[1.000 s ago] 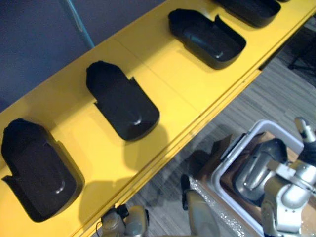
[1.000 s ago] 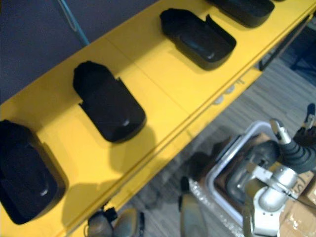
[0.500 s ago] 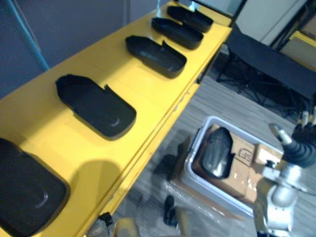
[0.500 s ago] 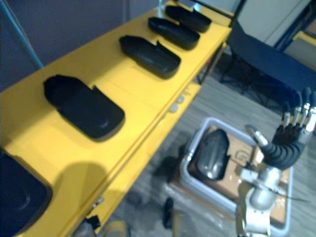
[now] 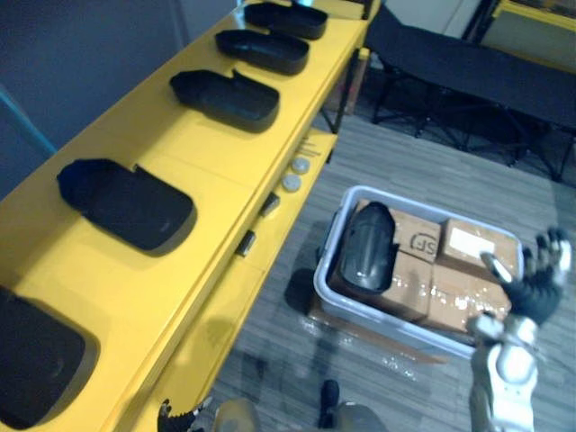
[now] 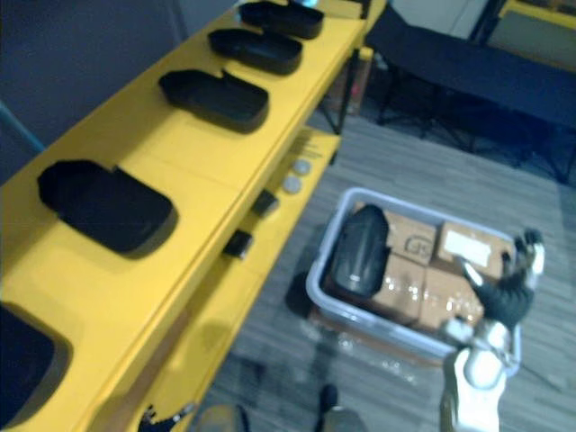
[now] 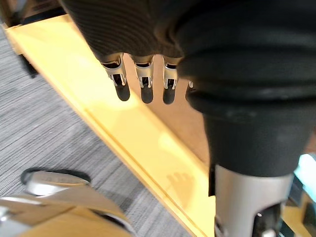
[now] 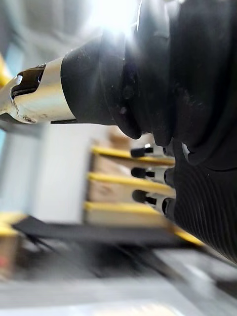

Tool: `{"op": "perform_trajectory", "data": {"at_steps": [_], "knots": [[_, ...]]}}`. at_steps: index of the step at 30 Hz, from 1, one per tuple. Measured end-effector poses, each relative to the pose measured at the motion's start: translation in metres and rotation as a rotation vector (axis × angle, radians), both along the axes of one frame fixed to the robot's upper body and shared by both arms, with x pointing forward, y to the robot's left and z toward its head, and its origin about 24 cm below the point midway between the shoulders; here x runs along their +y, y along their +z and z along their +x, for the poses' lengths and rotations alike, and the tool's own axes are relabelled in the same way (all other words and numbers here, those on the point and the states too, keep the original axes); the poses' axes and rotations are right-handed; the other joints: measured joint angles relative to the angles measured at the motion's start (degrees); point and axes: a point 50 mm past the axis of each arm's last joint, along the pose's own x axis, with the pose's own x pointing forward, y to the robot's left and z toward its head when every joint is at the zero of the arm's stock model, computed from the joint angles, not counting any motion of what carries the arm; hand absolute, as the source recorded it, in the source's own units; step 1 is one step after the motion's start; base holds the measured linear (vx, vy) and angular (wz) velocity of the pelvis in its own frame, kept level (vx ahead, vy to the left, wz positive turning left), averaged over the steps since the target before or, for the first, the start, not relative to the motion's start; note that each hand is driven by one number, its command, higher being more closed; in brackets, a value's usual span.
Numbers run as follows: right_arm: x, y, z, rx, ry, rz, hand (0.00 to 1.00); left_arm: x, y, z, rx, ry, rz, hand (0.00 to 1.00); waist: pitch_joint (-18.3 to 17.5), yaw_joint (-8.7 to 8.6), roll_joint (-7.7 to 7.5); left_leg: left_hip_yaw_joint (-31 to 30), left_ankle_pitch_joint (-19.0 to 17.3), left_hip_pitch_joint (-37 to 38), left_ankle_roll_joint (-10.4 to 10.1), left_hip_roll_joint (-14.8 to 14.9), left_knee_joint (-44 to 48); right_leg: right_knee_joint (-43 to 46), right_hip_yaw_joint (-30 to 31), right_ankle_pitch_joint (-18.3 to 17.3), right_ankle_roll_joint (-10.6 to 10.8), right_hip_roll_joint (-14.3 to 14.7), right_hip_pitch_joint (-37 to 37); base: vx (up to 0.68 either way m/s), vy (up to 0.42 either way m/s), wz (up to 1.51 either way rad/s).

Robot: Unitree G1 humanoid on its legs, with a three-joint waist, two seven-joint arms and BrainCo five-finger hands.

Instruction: Walk over and take plastic housings, then place them on the shelf

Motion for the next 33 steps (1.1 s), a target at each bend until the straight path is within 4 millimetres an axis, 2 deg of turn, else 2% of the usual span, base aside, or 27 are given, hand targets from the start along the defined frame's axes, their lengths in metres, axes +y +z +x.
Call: {"op": "perform_trajectory", "data": {"at_steps": [2,4,7,10,12,15,18,19,20,22,25,29,33], "knots": [[0.003,-0.025,-0.022,0.057,-0.048,0.080,0.00,0.000,0.006,0.011,-0.053,-0.020,0.013,0.00,0.0,-0.72,0.07,0.5,0.4,0.6,-0.5,-0.1,-1.2,-1.1,0.6,1.1,-0.2,0.1,-0.1,-0.05,0.023,-0.23],[0.008,-0.042,-0.032,0.069,-0.074,0.142,0.00,-0.005,0.009,0.023,-0.092,-0.060,0.007,0.00,-0.2,-0.85,0.31,1.6,0.5,1.8,-0.6,-0.2,-3.4,-1.6,1.0,1.9,0.0,0.1,0.0,-0.07,0.040,-0.14],[0.016,-0.048,-0.032,0.051,-0.078,0.171,0.00,-0.015,0.012,0.037,-0.129,-0.124,-0.015,0.00,-0.7,-0.75,0.50,1.5,0.7,2.0,-0.9,-0.9,-5.9,-3.1,0.8,3.0,0.1,-0.3,-0.3,-0.08,0.050,0.05],[0.028,-0.048,-0.022,0.010,-0.070,0.210,0.00,-0.023,0.013,0.041,-0.136,-0.196,-0.035,0.00,-1.2,-0.32,-0.33,1.8,1.5,2.2,-0.9,-1.8,-8.0,-4.9,0.7,4.9,0.6,-0.9,-0.2,-0.09,0.030,0.00],[0.030,-0.052,-0.021,0.019,-0.104,0.234,0.00,-0.024,0.012,0.042,-0.125,-0.253,-0.030,0.00,-1.5,0.23,-0.44,2.4,1.6,2.9,-0.9,-1.8,-8.5,-4.9,0.9,4.9,0.6,-0.8,0.1,-0.05,0.003,-0.07],[0.028,-0.061,-0.026,0.062,-0.178,0.263,0.00,-0.028,0.010,0.046,-0.094,-0.401,-0.002,0.00,-1.8,0.15,-0.42,3.0,1.7,3.8,-1.2,-1.8,-9.2,-4.9,1.7,5.2,0.5,-0.6,0.0,-0.02,-0.005,-0.13],[0.023,-0.073,-0.036,0.140,-0.256,0.275,0.00,-0.048,0.016,0.069,-0.132,-0.638,-0.010,0.00,-1.8,-1.46,-0.41,4.4,1.7,4.3,-1.2,-1.8,-9.2,-4.9,2.8,5.5,0.5,-0.5,-0.2,-0.01,0.006,-0.21],[0.019,-0.077,-0.041,0.163,-0.280,0.279,0.00,-0.062,0.023,0.086,-0.179,-0.749,-0.028,0.00,-1.9,-2.30,-0.35,5.0,1.7,5.0,-1.2,-1.9,-9.3,-4.9,3.8,5.7,0.6,-0.5,-0.1,-0.01,0.010,-0.30],[0.018,-0.079,-0.043,0.170,-0.289,0.280,0.00,-0.068,0.026,0.091,-0.197,-0.787,-0.034,0.00,-1.8,-2.43,-0.29,5.4,1.7,5.2,-1.2,-1.9,-9.3,-4.9,4.1,5.7,0.7,-0.6,-0.1,-0.03,0.017,-0.33],[0.015,-0.081,-0.048,0.178,-0.304,0.290,0.00,-0.087,0.043,0.119,-0.288,-0.895,-0.041,0.00,-1.8,-4.01,-0.23,6.2,1.7,5.3,-1.1,-2.2,-9.5,-4.9,5.1,6.0,0.7,-0.7,-0.7,-0.06,0.013,-0.23],[0.015,-0.082,-0.048,0.181,-0.301,0.293,0.00,-0.102,0.056,0.139,-0.340,-0.932,-0.065,0.00,-1.7,-5.56,-0.19,6.3,1.7,5.1,-1.1,-2.3,-9.5,-4.9,5.6,6.2,0.7,-0.7,-1.3,-0.07,-0.006,-0.11],[0.016,-0.086,-0.049,0.197,-0.300,0.302,0.00,-0.105,0.055,0.141,-0.316,-0.914,-0.098,0.00,-1.7,-5.84,-0.11,6.3,1.7,4.8,-1.1,-2.2,-9.6,-4.9,5.7,6.3,0.6,-0.6,-1.7,-0.06,-0.025,-0.02],[0.017,-0.087,-0.045,0.192,-0.290,0.303,0.00,-0.097,0.043,0.128,-0.230,-0.912,-0.096,0.00,-1.5,-5.67,0.29,6.3,1.7,5.0,-1.1,-2.3,-9.7,-4.9,5.8,6.5,0.6,-0.6,-1.6,-0.05,-0.015,0.00]]}}
